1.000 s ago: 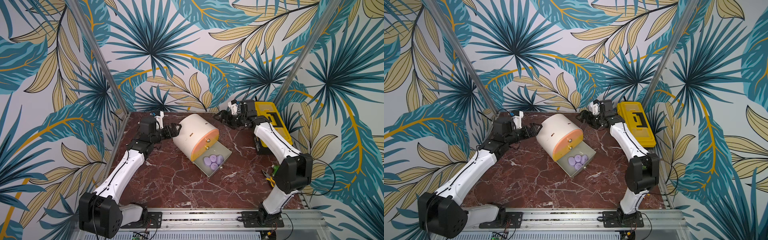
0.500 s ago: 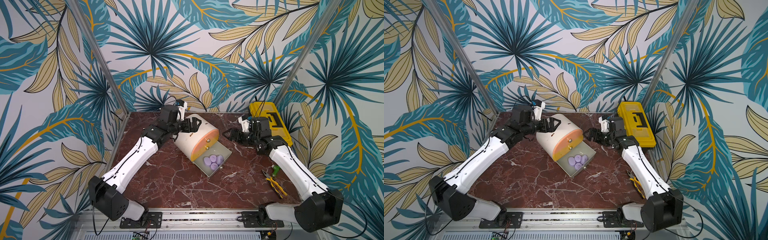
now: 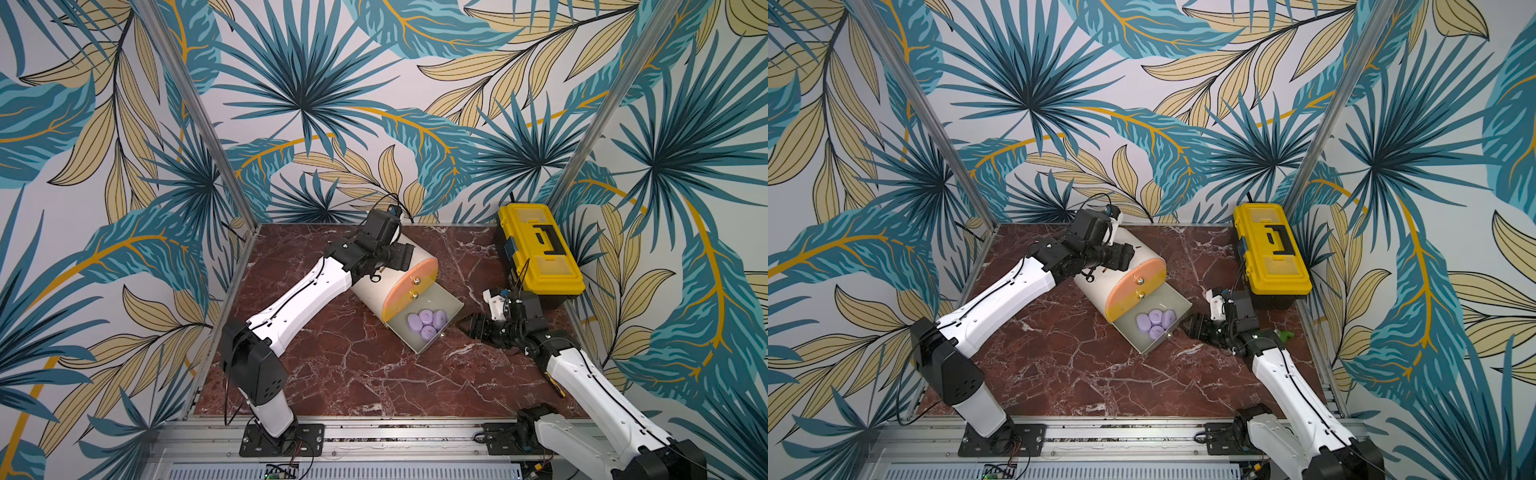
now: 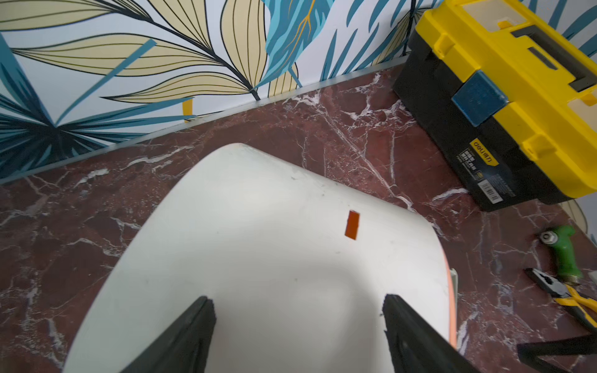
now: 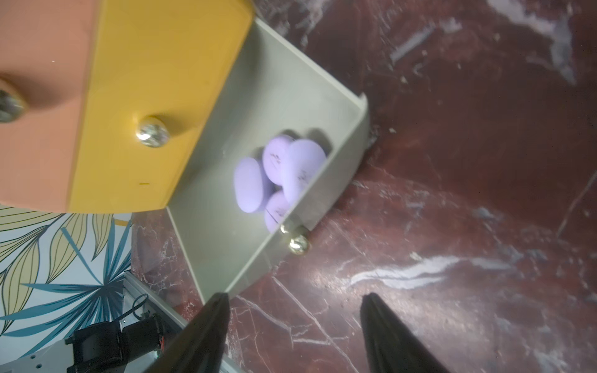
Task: Put the bluetooth earphones in the drawer according to color
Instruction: Close the drawer of the storage box.
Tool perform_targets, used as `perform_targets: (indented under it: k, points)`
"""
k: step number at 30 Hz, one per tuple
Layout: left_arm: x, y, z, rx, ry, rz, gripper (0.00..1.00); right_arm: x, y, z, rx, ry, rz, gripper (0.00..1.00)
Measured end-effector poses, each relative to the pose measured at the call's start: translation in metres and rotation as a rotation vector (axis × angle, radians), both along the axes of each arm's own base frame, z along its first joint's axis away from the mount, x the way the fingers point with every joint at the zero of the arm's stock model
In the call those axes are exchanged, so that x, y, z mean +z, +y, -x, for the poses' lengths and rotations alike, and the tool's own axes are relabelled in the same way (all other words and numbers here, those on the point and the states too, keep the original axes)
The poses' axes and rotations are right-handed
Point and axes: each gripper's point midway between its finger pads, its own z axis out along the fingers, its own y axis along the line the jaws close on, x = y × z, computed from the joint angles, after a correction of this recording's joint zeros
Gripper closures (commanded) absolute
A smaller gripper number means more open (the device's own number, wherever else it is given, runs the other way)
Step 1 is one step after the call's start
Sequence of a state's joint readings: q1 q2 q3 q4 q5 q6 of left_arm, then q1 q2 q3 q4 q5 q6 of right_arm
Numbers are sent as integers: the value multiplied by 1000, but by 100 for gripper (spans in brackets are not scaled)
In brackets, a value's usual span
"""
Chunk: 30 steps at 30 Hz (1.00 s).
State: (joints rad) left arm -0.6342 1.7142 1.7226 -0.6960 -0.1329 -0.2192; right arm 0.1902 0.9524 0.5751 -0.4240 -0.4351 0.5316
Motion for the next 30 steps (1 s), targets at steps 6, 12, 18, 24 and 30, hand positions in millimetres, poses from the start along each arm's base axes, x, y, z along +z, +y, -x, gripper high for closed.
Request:
perform_targets:
  k: [6, 12, 18, 24, 30]
  points:
    - [-2, 4, -5, 12, -10, -52, 36, -40, 3, 10, -22, 84, -44, 53]
    - [-2, 5, -6, 17, -13, -57, 38, -54, 12, -3, -25, 103, -93, 61]
    - [-2, 5, -7, 21, -17, -55, 39, -57, 19, -18, -30, 91, -137, 61]
    - [-4, 3, -10, 23, -28, -43, 39, -57, 24, -36, -34, 90, -160, 61]
    - [-4, 2, -11, 23, -39, -35, 40, -58, 28, -45, -37, 106, -170, 61]
